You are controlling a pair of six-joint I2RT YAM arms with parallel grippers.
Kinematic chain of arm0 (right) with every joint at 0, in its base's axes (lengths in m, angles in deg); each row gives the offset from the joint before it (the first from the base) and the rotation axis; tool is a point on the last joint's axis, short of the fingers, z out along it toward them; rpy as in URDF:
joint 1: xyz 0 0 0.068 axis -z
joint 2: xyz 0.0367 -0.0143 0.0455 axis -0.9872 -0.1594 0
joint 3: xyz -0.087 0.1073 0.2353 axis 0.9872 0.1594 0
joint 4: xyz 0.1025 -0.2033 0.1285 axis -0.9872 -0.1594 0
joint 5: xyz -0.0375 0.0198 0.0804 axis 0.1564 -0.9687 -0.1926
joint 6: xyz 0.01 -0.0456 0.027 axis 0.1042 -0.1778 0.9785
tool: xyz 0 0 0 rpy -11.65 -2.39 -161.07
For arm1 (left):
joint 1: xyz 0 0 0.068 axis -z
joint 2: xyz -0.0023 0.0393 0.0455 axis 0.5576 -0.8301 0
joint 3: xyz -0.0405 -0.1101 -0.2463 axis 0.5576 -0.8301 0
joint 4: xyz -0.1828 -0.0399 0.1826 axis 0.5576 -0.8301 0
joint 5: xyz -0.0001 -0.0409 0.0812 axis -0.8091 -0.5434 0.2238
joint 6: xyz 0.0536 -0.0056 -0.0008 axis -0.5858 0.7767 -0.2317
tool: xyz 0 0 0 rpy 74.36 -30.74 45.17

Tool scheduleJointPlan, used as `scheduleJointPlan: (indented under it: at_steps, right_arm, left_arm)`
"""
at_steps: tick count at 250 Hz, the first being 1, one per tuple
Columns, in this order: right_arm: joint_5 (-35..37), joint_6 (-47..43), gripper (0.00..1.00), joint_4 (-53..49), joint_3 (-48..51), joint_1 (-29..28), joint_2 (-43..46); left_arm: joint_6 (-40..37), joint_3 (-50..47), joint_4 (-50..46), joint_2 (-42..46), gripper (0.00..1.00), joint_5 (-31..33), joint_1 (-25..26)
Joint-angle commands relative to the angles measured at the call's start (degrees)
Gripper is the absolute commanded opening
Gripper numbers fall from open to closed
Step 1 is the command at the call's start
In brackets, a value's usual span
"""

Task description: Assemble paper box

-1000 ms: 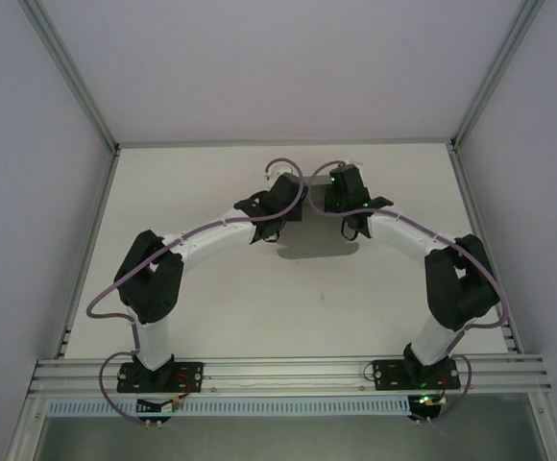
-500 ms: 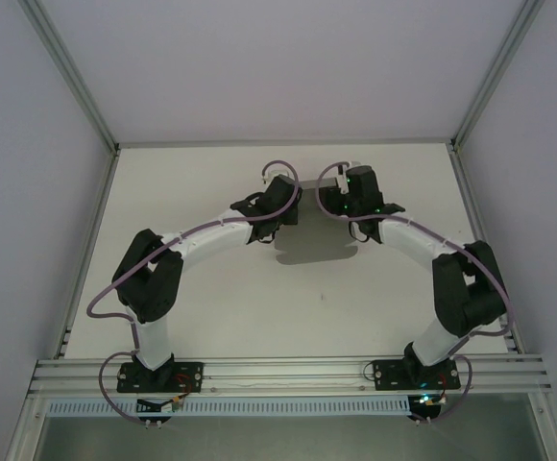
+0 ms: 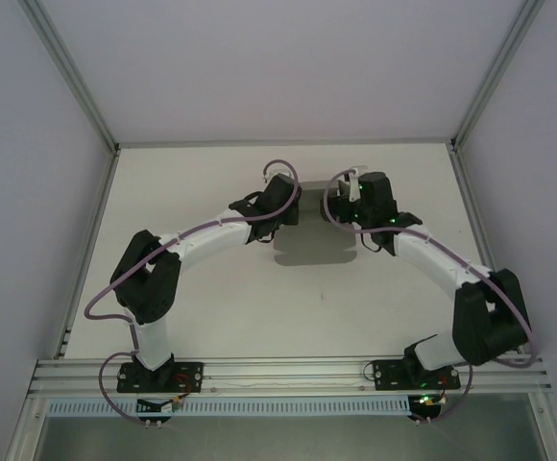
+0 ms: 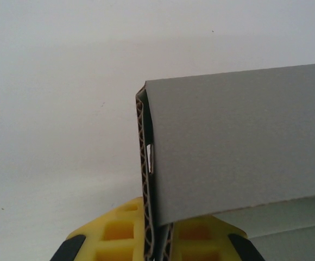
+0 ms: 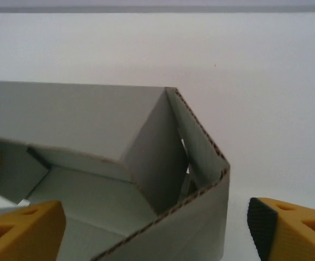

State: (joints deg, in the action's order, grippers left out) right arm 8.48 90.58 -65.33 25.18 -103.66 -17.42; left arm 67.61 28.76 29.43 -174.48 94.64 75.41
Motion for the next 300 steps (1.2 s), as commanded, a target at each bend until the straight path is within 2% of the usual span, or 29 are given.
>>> scheduleJointPlan:
  at_steps: [1, 30, 50, 70, 80, 105, 131, 174, 253, 300]
  right_arm:
    - [-2.3, -0.2, 0.98, -0.1, 0.2, 0.8, 7.7]
    - [-4.6, 2.1, 1.0, -2.0, 1.5, 3.8, 14.0]
    - [-9.6, 4.0, 1.0, -4.4, 2.0, 9.5, 16.3]
    - [-15.7, 4.1, 0.95, -6.8, 1.9, 16.5, 14.6]
    - [-21.6, 1.9, 0.93, -7.4, 1.9, 19.2, 12.9]
    - [-29.1, -3.9, 0.85, -9.9, -0.1, 22.0, 7.6]
    - [-36.4, -10.4, 0.77, -13.4, -3.9, 22.1, 1.7]
    - [-44.8, -14.7, 0.66, -18.5, -8.5, 21.8, -5.8]
    - [-47.0, -17.7, 0.6, -17.3, -9.3, 19.0, -9.1]
    - [-43.0, -17.5, 0.55, -17.3, -10.1, 15.9, -10.0]
  left_arm:
    - [-1.7, -1.5, 1.1, 2.5, 0.0, -1.2, -0.5]
    - [-2.4, -1.9, 0.9, 2.7, 0.0, -1.3, -0.7]
    - [-2.8, -2.0, 1.0, 2.9, 0.0, -2.0, -0.7]
    - [-3.2, -2.2, 1.7, 3.2, 0.0, -3.0, -0.7]
    - [-3.4, -2.3, 1.8, 3.3, 0.0, -3.3, -0.7]
    - [-3.9, -2.3, 1.9, 3.6, 0.0, -3.8, -0.7]
    - [-4.2, -2.6, 2.1, 4.1, 0.0, -4.2, -0.7]
    - [-4.5, -2.4, 2.0, 4.2, 0.0, -3.9, -0.7]
    - [-5.2, -1.0, 1.2, 3.6, 0.0, -4.3, -0.7]
    - [-5.1, -0.5, 1.1, 3.3, 0.0, -5.4, -0.7]
